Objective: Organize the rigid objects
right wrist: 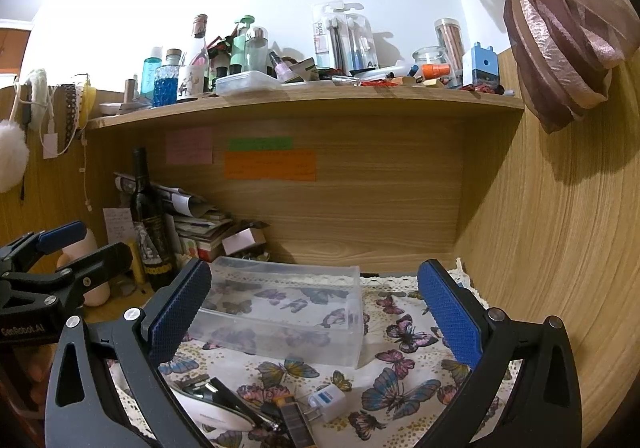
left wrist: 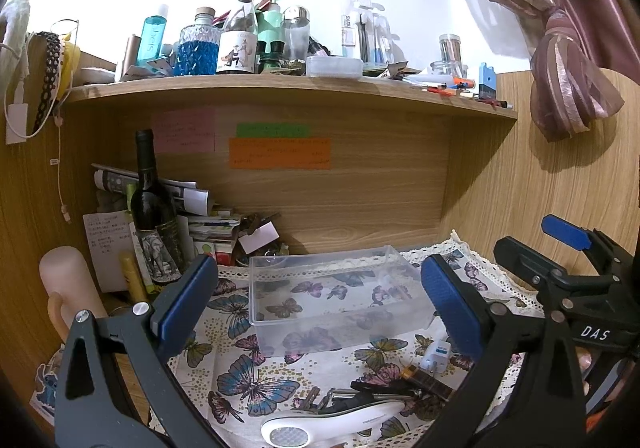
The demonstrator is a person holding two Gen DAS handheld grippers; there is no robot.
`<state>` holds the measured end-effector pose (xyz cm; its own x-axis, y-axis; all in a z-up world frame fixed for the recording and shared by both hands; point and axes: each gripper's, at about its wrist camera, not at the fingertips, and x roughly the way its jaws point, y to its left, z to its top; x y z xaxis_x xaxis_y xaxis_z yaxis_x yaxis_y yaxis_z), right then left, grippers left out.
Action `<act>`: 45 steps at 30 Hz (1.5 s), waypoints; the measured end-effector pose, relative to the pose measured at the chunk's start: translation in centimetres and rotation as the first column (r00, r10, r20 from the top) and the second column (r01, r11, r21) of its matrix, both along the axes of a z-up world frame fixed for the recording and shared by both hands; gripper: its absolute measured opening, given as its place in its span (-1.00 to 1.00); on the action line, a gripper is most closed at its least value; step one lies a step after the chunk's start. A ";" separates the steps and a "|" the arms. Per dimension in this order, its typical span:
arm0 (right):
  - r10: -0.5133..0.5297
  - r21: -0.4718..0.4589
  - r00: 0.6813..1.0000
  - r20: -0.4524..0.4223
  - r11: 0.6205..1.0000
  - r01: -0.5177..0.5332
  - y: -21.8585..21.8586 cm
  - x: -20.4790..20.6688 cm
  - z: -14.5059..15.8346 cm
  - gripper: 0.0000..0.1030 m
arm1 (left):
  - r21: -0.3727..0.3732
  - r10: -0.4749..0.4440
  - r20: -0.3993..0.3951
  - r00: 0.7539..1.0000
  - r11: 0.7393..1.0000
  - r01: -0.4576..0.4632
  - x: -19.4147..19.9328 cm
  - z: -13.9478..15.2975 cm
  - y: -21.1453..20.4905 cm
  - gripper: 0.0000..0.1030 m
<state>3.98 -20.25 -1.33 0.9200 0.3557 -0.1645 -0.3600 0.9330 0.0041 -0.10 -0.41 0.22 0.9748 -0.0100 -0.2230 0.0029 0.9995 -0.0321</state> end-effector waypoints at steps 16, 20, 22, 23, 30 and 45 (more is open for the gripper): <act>0.002 0.010 1.000 0.002 1.000 -0.002 -0.4 0.0 0.3 1.00 | -0.001 -0.001 0.003 1.000 1.000 0.001 0.0 0.1 -0.2 1.00; 0.002 0.009 1.000 0.002 1.000 -0.002 -0.4 0.0 0.3 1.00 | -0.001 -0.001 0.001 1.000 1.000 0.001 0.0 0.1 -0.3 1.00; 0.001 0.010 1.000 0.002 1.000 -0.001 -0.4 0.0 0.3 1.00 | -0.001 0.000 0.001 1.000 1.000 0.000 0.0 0.0 -0.2 1.00; 0.002 0.011 1.000 0.001 1.000 -0.002 -0.4 0.0 0.3 1.00 | -0.001 -0.001 0.000 1.000 1.000 0.001 0.0 0.0 -0.3 1.00; 0.003 0.013 1.000 0.002 1.000 -0.003 -0.5 0.0 0.3 1.00 | -0.002 -0.001 0.000 1.000 1.000 0.001 0.1 0.1 -0.5 1.00; 0.049 0.030 0.999 -0.020 0.998 -0.048 -0.5 0.3 -0.2 1.00 | -0.021 -0.028 -0.029 0.999 0.999 0.027 0.8 -1.1 -0.3 1.00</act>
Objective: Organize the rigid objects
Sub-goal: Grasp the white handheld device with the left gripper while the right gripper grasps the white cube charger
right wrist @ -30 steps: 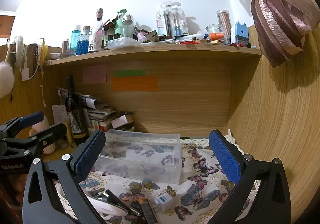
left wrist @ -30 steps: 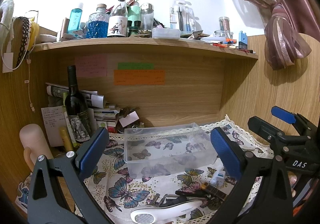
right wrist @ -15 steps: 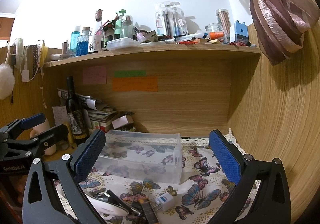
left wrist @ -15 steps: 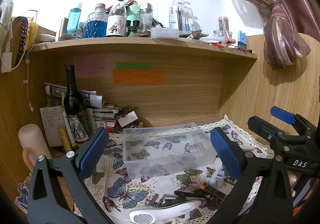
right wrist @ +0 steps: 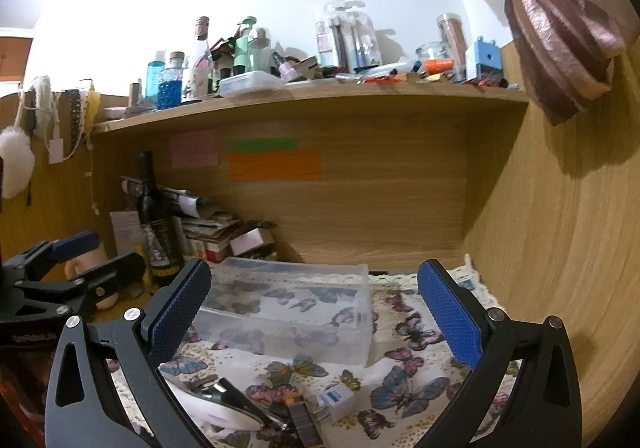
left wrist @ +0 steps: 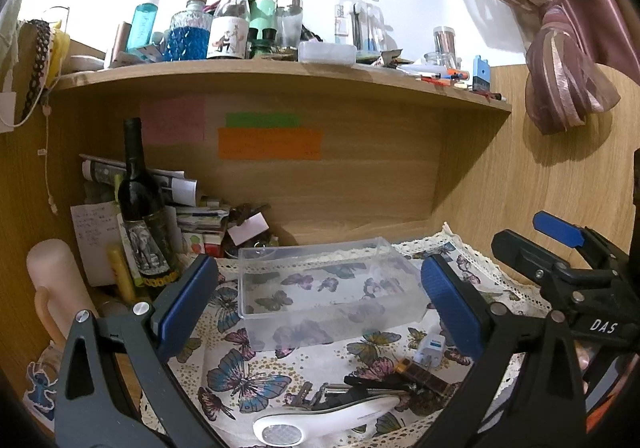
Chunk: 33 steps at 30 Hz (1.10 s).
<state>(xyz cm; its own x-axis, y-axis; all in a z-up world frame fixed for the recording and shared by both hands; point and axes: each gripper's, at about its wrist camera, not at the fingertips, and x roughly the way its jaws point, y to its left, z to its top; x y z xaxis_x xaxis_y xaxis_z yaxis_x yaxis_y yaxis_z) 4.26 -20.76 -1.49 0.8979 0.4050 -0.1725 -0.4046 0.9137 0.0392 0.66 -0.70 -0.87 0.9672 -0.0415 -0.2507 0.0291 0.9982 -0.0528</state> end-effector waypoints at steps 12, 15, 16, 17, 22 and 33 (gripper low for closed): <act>-0.004 -0.071 0.993 -0.115 0.998 -0.004 -0.2 1.7 -3.2 0.50 | -0.019 0.087 -0.134 0.987 0.996 -0.090 1.1 -3.2 3.3 0.60; -0.018 -0.090 0.988 -0.157 0.996 0.003 -0.5 2.1 -4.4 0.41 | -0.030 0.110 -0.193 0.975 0.993 -0.118 1.1 -4.9 4.0 0.59; -0.019 -0.094 0.985 -0.173 0.996 0.003 -0.6 2.3 -4.8 0.39 | -0.034 0.114 -0.207 0.972 0.992 -0.123 1.1 -5.4 4.2 0.59; -0.022 -0.099 0.982 -0.188 0.995 0.003 -0.7 2.4 -5.3 0.39 | -0.037 0.119 -0.228 0.966 0.991 -0.131 1.1 -6.1 4.3 0.59; -0.032 -0.118 0.964 -0.263 0.993 0.001 -1.2 3.1 -7.4 0.38 | -0.073 0.102 -0.332 0.938 0.988 -0.133 1.2 -9.3 4.2 0.59; -0.039 -0.132 0.914 -0.403 0.991 -0.016 -2.3 3.9 -11.2 0.38 | -0.066 0.060 -0.470 0.881 0.993 -0.103 1.0 -13.9 2.6 0.64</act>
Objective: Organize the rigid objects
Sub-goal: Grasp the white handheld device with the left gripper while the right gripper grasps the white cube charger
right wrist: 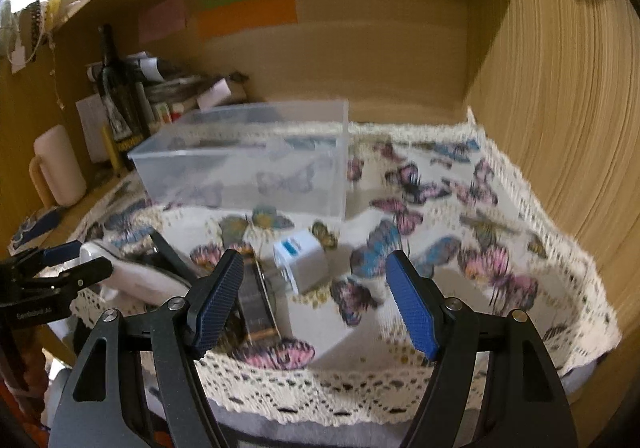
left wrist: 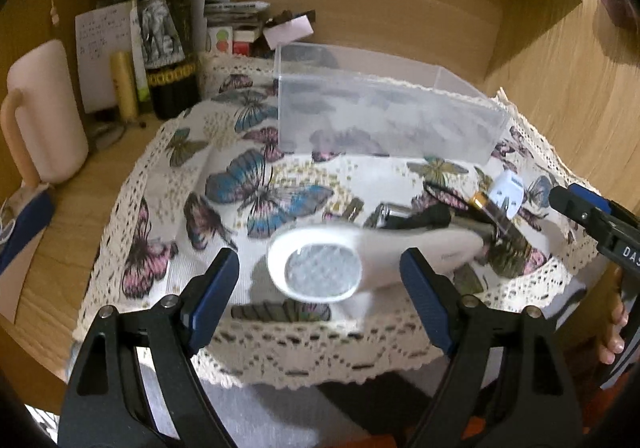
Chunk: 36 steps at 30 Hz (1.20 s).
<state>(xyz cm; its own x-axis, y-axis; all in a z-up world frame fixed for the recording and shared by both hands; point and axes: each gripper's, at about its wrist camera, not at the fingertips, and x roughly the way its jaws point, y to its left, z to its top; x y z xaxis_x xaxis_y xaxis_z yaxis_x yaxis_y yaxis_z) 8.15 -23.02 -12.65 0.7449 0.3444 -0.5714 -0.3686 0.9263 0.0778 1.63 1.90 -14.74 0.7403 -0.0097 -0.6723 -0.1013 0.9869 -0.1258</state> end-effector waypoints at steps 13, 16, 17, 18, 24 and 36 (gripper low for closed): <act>0.001 -0.030 1.000 -0.008 1.000 -0.001 0.3 1.1 -0.5 0.38 | 0.031 -0.017 -0.055 0.998 0.999 0.019 3.2 0.0 1.8 0.64; -0.001 -0.032 1.000 -0.004 0.999 0.001 0.3 1.3 -0.4 0.38 | 0.033 0.020 -0.076 0.997 0.999 -0.017 4.4 0.4 3.2 0.51; 0.000 -0.032 1.000 -0.005 0.999 0.000 0.3 1.4 -0.5 0.38 | 0.037 0.031 -0.079 0.996 0.999 -0.028 4.6 0.5 3.4 0.46; 0.000 -0.031 1.000 -0.007 1.000 0.000 0.3 1.6 -0.5 0.38 | 0.031 0.045 -0.086 0.995 0.999 -0.042 4.7 0.7 3.8 0.46; 0.017 -0.041 1.000 -0.002 0.999 -0.017 0.5 2.3 -0.2 0.38 | -0.081 0.005 -0.104 0.995 0.997 -0.013 4.3 1.4 3.1 0.46; 0.085 -0.061 0.994 -0.073 0.994 -0.089 1.7 5.1 -1.2 0.25 | -0.223 -0.052 -0.200 0.978 0.975 0.006 9.6 0.2 1.7 0.51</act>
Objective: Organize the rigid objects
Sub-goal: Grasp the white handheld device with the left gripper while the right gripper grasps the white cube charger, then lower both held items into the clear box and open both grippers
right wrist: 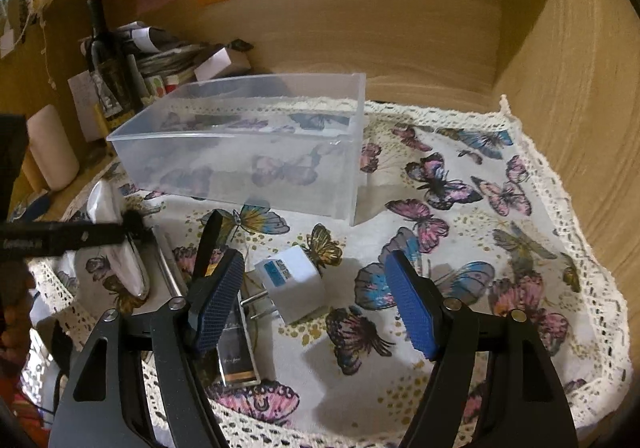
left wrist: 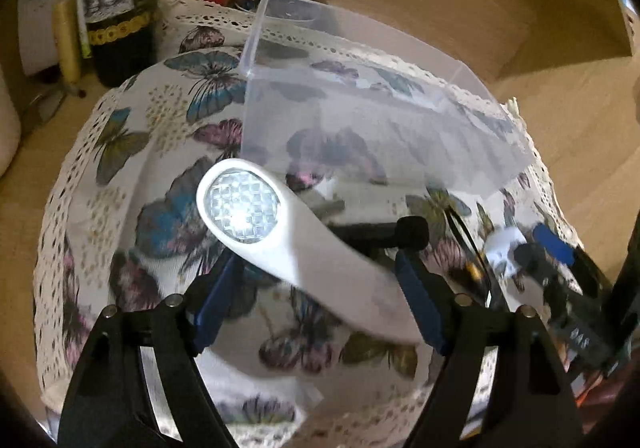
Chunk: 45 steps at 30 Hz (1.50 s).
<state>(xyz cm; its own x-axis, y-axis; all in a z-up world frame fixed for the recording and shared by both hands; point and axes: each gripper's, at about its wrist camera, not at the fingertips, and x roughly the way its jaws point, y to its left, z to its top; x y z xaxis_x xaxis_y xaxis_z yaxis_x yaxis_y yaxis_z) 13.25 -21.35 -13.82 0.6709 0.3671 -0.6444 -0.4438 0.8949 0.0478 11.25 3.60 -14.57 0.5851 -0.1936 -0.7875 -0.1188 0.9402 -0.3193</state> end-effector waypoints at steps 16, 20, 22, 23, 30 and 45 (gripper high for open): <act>0.058 -0.031 0.998 -0.038 0.998 -0.060 0.9 0.3 -1.0 -0.46 | 0.182 -0.062 -0.017 0.998 0.981 0.064 -1.4 0.1 2.0 -0.36; 0.056 -0.032 0.997 -0.044 0.998 -0.058 0.6 0.2 -0.9 -0.46 | 0.221 -0.082 -0.047 0.996 0.971 0.090 -0.8 -0.3 1.5 -0.36; 0.056 -0.034 0.997 -0.045 0.998 -0.058 0.6 0.2 -0.9 -0.46 | 0.240 -0.084 -0.053 0.995 0.966 0.094 -0.2 -0.4 1.1 -0.30; 0.055 -0.034 0.997 -0.045 0.998 -0.057 0.6 0.2 -0.9 -0.46 | 0.247 -0.091 -0.053 0.994 0.964 0.101 0.2 -0.5 0.9 -0.27; 0.031 -0.024 0.999 -0.021 0.999 -0.032 0.2 -0.1 -0.3 -0.47 | 0.261 -0.103 -0.017 0.995 0.960 0.104 0.4 -0.5 0.9 -0.27; -0.015 0.050 0.987 0.162 0.999 0.007 -0.2 -0.3 6.3 -0.47 | 0.270 -0.090 0.247 0.965 0.963 0.020 -3.9 7.6 1.1 -0.29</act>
